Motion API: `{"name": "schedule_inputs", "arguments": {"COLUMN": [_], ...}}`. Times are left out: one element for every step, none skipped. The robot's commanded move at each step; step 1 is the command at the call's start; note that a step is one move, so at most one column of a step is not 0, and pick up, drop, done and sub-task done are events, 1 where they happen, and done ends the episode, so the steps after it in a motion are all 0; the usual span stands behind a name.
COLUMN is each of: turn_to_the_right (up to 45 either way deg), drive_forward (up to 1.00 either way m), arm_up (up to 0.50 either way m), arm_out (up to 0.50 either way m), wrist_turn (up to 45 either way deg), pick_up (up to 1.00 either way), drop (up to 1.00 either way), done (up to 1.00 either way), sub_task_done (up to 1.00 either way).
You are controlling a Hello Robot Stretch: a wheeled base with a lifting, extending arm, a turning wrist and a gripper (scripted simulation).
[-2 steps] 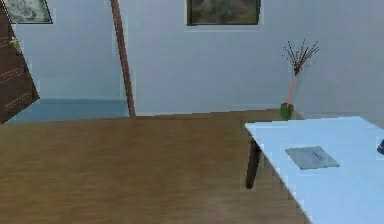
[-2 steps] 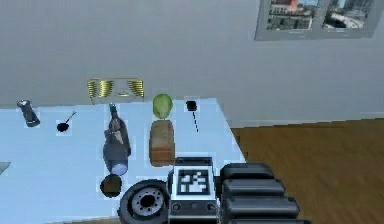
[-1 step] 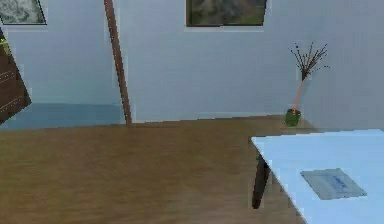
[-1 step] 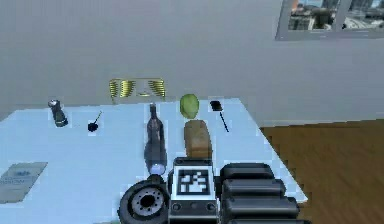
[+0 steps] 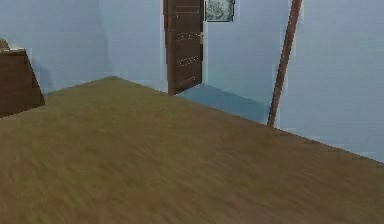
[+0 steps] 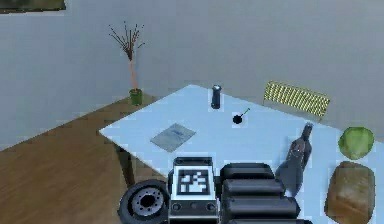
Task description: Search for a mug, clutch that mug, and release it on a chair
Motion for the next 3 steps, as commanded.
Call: {"name": "schedule_inputs", "arguments": {"turn_to_the_right": [-45.0, -6.0, 0.0], "drive_forward": [0.00, 0.00, 0.10], "arm_up": [0.00, 0.00, 0.00], "arm_out": [0.00, 0.00, 0.00], "wrist_turn": [0.0, 0.0, 0.0], "pick_up": [0.00, 0.00, 0.00], "drop": [0.00, 0.00, 0.00], "done": [0.00, 0.00, 0.00], "sub_task_done": [0.00, 0.00, 0.00]}}
